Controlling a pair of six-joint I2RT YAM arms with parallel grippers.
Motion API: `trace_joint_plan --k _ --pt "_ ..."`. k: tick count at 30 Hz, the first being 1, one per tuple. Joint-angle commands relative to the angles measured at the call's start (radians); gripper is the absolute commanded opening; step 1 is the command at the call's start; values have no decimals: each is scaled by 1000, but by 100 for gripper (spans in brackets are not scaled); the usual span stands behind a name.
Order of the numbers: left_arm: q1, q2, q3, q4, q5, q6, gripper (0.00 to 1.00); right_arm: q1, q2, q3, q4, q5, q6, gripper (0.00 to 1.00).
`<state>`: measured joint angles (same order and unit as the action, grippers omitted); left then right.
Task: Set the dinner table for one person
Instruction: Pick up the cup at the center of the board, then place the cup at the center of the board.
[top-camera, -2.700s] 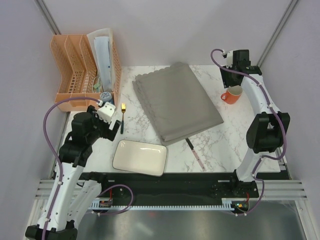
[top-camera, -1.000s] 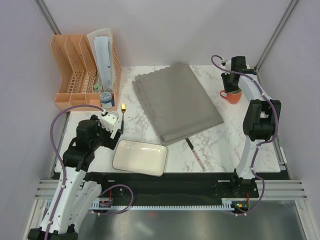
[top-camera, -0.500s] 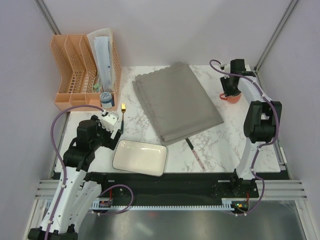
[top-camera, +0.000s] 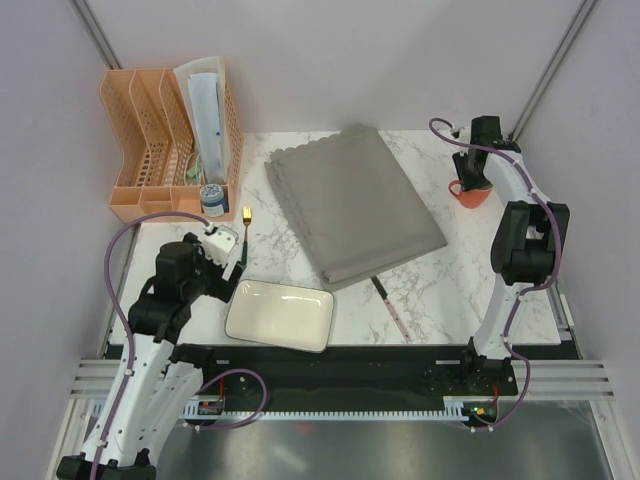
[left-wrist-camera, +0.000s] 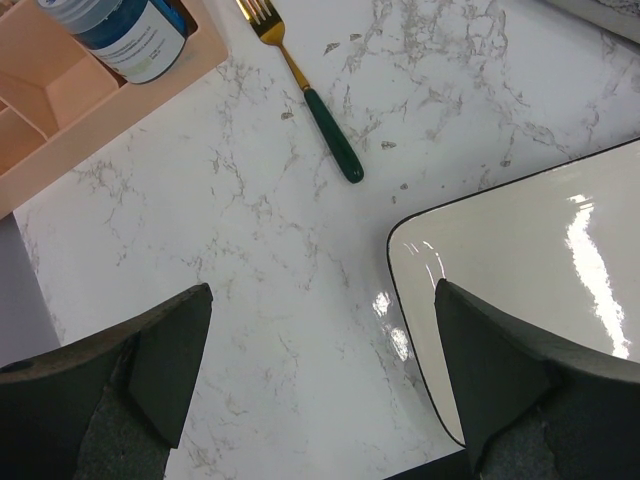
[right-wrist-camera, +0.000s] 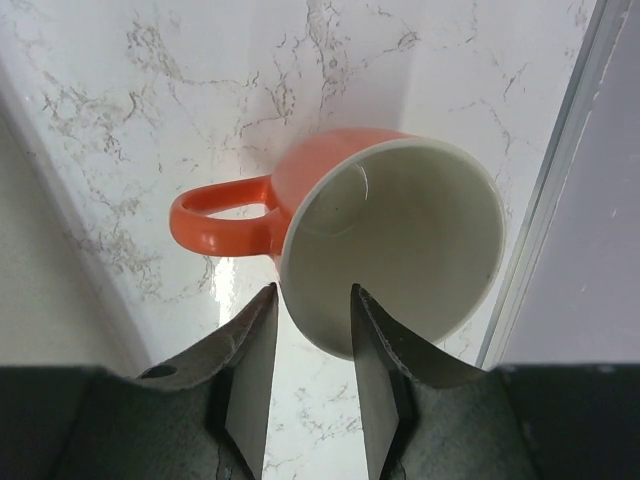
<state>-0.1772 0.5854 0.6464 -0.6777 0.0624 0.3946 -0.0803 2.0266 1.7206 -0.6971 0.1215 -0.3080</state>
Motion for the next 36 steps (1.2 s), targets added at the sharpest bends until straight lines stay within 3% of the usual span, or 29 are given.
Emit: trace_joint_plan --k 1,3,4,5,6,7,15,31,36 --pt "-2 -7 -4 38 11 29 100 5 23 31 -13 46 -26 42" --pt "-2 -9 -2 38 13 27 100 4 41 25 -21 46 -26 41" --pt "-2 -9 -1 38 11 27 100 5 47 14 -22 47 -26 35" --pt "-2 -9 -2 38 10 27 100 5 60 10 -22 46 -26 27" --pt "-2 -9 -2 38 8 29 100 5 64 5 -24 44 -26 3" --pt "-2 -10 -2 37 5 30 100 5 73 1 -25 44 -26 0" --pt "-2 -4 -7 35 -22 26 100 -6 104 33 45 -49 -14 0" --pt "18 47 -31 43 -38 32 100 -6 483 690 -30 -194 93 0" --pt "25 56 -34 43 -42 35 100 1 538 737 -22 -204 102 0"
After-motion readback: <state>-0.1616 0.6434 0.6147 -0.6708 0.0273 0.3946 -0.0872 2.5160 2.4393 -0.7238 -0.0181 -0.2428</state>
